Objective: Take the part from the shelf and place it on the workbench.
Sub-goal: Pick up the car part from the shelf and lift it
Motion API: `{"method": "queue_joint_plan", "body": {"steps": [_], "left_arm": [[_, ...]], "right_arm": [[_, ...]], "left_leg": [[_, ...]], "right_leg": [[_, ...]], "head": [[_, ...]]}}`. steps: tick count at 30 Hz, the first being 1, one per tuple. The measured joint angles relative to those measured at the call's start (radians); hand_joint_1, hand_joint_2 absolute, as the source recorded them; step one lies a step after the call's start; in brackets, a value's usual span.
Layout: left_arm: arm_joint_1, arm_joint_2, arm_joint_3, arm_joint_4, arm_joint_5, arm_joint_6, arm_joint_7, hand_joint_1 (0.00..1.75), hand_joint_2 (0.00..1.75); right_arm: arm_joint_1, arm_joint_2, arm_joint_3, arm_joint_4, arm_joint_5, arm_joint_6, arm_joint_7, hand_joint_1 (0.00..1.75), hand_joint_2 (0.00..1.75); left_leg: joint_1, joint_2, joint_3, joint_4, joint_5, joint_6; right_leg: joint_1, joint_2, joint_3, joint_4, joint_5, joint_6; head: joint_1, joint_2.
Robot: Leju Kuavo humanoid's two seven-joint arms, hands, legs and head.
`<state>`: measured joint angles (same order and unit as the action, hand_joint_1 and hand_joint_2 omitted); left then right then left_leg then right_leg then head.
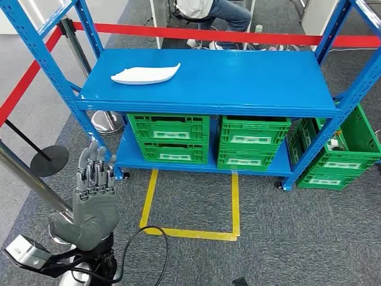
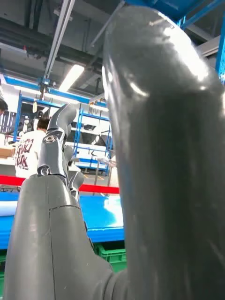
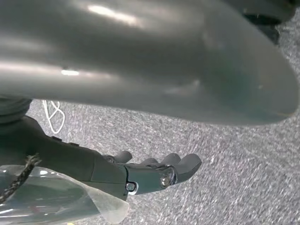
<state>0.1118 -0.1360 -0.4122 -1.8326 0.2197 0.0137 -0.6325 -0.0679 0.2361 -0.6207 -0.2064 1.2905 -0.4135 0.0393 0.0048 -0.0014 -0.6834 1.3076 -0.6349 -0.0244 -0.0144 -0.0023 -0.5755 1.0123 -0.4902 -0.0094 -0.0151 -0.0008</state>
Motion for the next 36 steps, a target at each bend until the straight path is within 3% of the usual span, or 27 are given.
{"method": "queue_joint_plan", "body": {"steps": [2,3,5,6,7,11,13,15,16,17,18,20,22,25,27,30,31,32,33,34,36], "left_arm": [[0.000,0.000,0.000,0.000,0.000,0.001,0.000,0.00,0.00],[0.000,0.000,0.000,0.000,0.000,0.002,0.000,0.00,0.00],[0.000,0.000,0.001,0.000,0.000,0.002,0.000,0.00,0.00],[-0.001,0.000,0.000,0.000,0.000,0.002,0.000,0.00,0.00],[-0.001,0.000,0.000,0.000,0.000,0.002,-0.001,0.00,0.00],[-0.001,-0.002,0.000,0.000,0.000,0.002,-0.002,0.00,0.00],[-0.001,-0.004,-0.001,0.000,-0.001,0.002,-0.003,0.00,0.00],[0.000,-0.004,-0.001,0.000,-0.002,0.003,-0.003,0.00,0.00],[0.000,-0.004,-0.001,0.000,-0.002,0.003,-0.003,0.00,0.00],[0.000,-0.004,-0.001,0.000,-0.001,0.004,-0.003,0.00,0.00],[0.000,-0.004,-0.001,0.000,-0.001,0.004,-0.003,0.00,0.00],[0.000,-0.004,-0.001,0.000,0.000,0.004,-0.003,0.00,0.00],[0.000,-0.004,-0.001,0.000,0.000,0.004,-0.002,0.00,0.00],[0.000,-0.005,-0.001,0.000,0.001,0.006,0.000,0.00,0.00],[0.000,-0.005,-0.001,0.000,0.001,0.008,0.000,0.00,0.00],[0.000,-0.004,-0.001,0.000,0.004,0.008,0.001,0.00,0.00],[0.001,-0.003,-0.001,0.001,0.006,0.005,0.000,0.00,0.00],[0.001,-0.002,0.000,0.001,0.011,-0.004,-0.003,0.00,0.00],[0.001,-0.001,-0.001,0.001,0.015,-0.019,-0.009,0.00,0.00],[0.001,0.000,-0.002,0.000,0.019,-0.037,-0.015,0.00,0.00],[0.001,0.000,-0.003,0.000,0.017,-0.053,-0.018,0.00,0.00]], "right_arm": [[0.000,0.000,0.000,0.000,0.000,0.000,0.000,0.00,0.00],[-0.001,0.000,0.000,0.000,0.000,0.000,0.000,0.00,0.00],[-0.001,0.000,0.000,0.000,0.000,0.000,0.000,0.00,0.00],[-0.001,0.000,0.000,0.000,0.000,0.000,0.000,0.00,0.00],[-0.001,0.000,0.000,0.000,0.000,0.000,0.000,0.00,0.00],[-0.002,0.000,0.000,0.000,0.001,-0.001,0.000,0.00,0.00],[-0.002,0.000,0.000,0.000,0.001,-0.001,0.000,0.00,0.00],[-0.001,0.000,0.000,0.000,0.000,-0.001,0.000,0.00,0.00],[0.001,0.000,0.000,0.000,0.000,-0.001,0.000,0.00,0.00],[0.002,0.000,0.000,0.000,0.000,-0.001,0.000,0.00,0.00],[0.002,0.000,0.000,0.000,0.000,-0.001,0.000,0.00,0.00],[0.001,0.000,0.000,0.000,0.000,-0.001,0.000,0.00,0.00],[-0.001,0.000,0.000,0.000,0.000,-0.002,0.001,0.00,0.00],[0.001,0.000,0.000,0.000,0.000,-0.002,0.007,0.00,0.00],[0.000,0.001,0.000,0.000,0.000,-0.003,0.011,0.00,0.00],[-0.003,0.001,0.000,0.000,0.002,-0.003,0.016,0.00,0.00],[-0.002,0.001,0.000,0.000,0.003,-0.002,0.018,0.00,0.00],[-0.002,0.001,0.000,0.000,0.005,-0.001,0.018,0.00,0.00],[-0.001,0.001,0.000,0.000,0.008,0.002,0.016,0.00,0.00],[-0.001,0.001,0.001,0.000,0.011,0.006,0.013,0.00,0.00],[0.000,0.001,0.002,0.000,0.013,0.010,0.009,0.00,0.00]], "left_leg": [[0.001,0.000,0.007,-0.023,0.028,0.001],[0.001,0.000,0.022,-0.061,0.061,0.004],[0.000,0.000,0.078,-0.190,0.131,0.013],[-0.002,0.000,0.101,-0.242,0.149,0.018],[-0.004,0.000,0.114,-0.274,0.155,0.022],[-0.003,-0.002,0.122,-0.299,0.157,0.040],[0.000,0.000,0.126,-0.307,0.162,0.049],[-0.001,0.001,0.125,-0.307,0.162,0.054],[-0.002,0.001,0.126,-0.306,0.161,0.054],[-0.002,0.001,0.126,-0.306,0.160,0.055],[-0.003,0.000,0.127,-0.306,0.160,0.054],[-0.003,-0.001,0.131,-0.305,0.157,0.051],[-0.007,-0.002,0.130,-0.301,0.153,0.042],[-0.008,-0.001,0.129,-0.299,0.151,0.028],[-0.006,-0.001,0.121,-0.273,0.129,0.016],[-0.001,-0.001,0.047,-0.110,0.043,0.000],[0.001,-0.001,0.019,-0.052,0.024,-0.003],[0.002,-0.001,0.002,-0.020,0.022,-0.004],[0.002,-0.001,0.000,-0.018,0.039,-0.003],[0.002,-0.001,0.018,-0.058,0.073,0.000],[0.000,-0.001,0.080,-0.187,0.141,0.011]], "right_leg": [[0.000,0.001,0.002,0.000,-0.001,0.000],[0.000,0.002,0.005,0.000,-0.002,0.001],[0.002,0.004,0.012,0.000,-0.006,0.005],[0.003,0.004,0.012,0.001,-0.007,0.010],[0.004,0.004,0.012,0.001,-0.008,0.016],[0.002,0.001,0.007,0.004,-0.016,0.039],[0.002,0.001,-0.031,0.081,-0.062,0.047],[0.002,0.001,-0.096,0.214,-0.120,0.052],[0.002,0.001,-0.120,0.260,-0.131,0.054],[0.002,0.001,-0.127,0.270,-0.123,0.054],[0.002,0.001,-0.115,0.240,-0.096,0.053],[0.002,0.001,-0.052,0.109,-0.031,0.048],[0.004,0.002,0.000,0.011,-0.003,0.039],[0.006,0.004,0.012,-0.008,-0.002,0.023],[0.002,0.003,0.016,-0.013,0.000,0.011],[0.000,0.001,0.018,-0.015,0.000,0.001],[0.000,0.000,0.019,-0.015,-0.002,0.000],[0.000,0.001,0.019,-0.015,-0.007,-0.001],[0.001,0.002,0.021,-0.015,-0.011,-0.001],[0.001,0.003,0.026,-0.015,-0.016,0.000],[0.003,0.004,0.038,-0.013,-0.021,0.006]], "head": [[0.000,0.000],[0.000,0.000],[0.000,0.000],[0.000,0.000],[0.001,0.000],[0.002,0.000],[0.007,0.000],[0.011,0.000],[0.011,0.000],[0.011,0.000],[0.011,0.000],[0.011,0.000],[0.010,0.000],[0.010,0.000],[0.006,0.000],[-0.001,0.000],[-0.001,0.000],[-0.001,0.000],[-0.001,0.000],[-0.001,0.000],[-0.001,0.000]]}}
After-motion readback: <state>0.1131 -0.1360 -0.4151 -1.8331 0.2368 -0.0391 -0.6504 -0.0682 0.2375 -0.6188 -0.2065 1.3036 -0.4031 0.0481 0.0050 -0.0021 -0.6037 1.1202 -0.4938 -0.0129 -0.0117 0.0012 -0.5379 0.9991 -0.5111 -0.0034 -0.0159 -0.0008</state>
